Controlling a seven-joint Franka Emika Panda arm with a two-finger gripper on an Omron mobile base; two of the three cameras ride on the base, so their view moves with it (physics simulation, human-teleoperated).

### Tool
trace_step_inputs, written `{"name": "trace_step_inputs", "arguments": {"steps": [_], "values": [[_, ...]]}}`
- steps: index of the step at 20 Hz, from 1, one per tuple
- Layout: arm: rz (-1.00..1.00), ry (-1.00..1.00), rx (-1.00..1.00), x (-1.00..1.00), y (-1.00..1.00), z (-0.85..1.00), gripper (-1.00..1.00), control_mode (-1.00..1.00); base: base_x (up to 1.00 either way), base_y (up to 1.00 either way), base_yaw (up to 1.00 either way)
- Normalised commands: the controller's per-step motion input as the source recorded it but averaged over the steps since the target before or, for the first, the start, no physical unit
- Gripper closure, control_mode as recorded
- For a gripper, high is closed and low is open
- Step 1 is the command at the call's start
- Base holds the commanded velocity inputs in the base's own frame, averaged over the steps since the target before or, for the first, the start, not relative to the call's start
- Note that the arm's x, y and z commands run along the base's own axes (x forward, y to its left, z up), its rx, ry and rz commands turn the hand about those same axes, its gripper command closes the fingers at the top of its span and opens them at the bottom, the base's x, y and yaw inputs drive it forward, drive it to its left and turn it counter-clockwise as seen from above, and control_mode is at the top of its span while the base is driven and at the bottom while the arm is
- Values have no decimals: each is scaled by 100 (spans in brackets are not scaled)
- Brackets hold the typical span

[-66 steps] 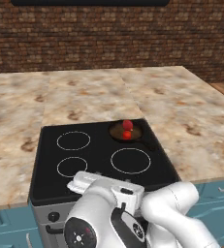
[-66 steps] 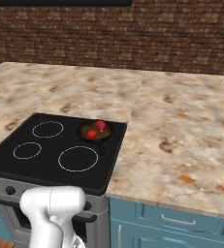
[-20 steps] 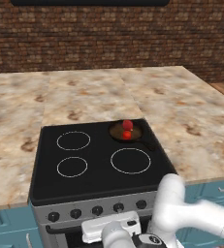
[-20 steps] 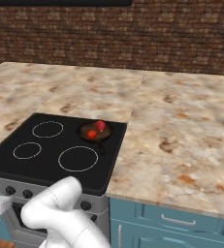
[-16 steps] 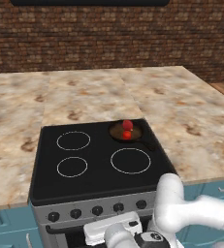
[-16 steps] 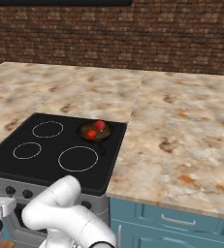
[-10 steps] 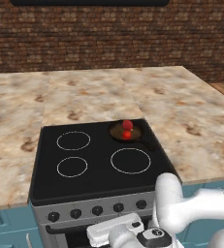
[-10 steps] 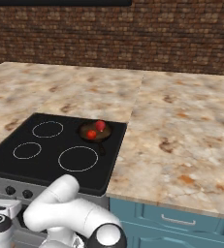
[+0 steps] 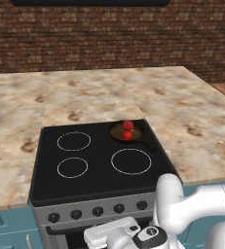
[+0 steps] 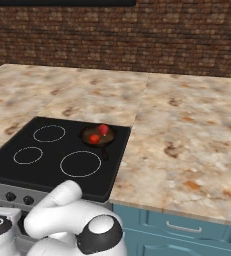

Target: Place the pan on the rear right burner on the stove. Then place the tomato and the onion in the pan and turn on the rear right burner.

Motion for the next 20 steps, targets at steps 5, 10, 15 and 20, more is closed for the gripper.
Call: {"name": "trace_step_inputs", "arguments": {"steps": [5, 10, 15, 20], "values": [[-14, 0, 2, 0, 3, 0, -100, -100, 0, 0, 0], [-20, 1, 0, 0, 0, 0, -100, -100, 0, 0, 0], [-12, 0, 0, 0, 0, 0, -100, -100, 0, 0, 0], [-3, 1, 0, 0, 0, 0, -100, -100, 0, 0, 0]]}}
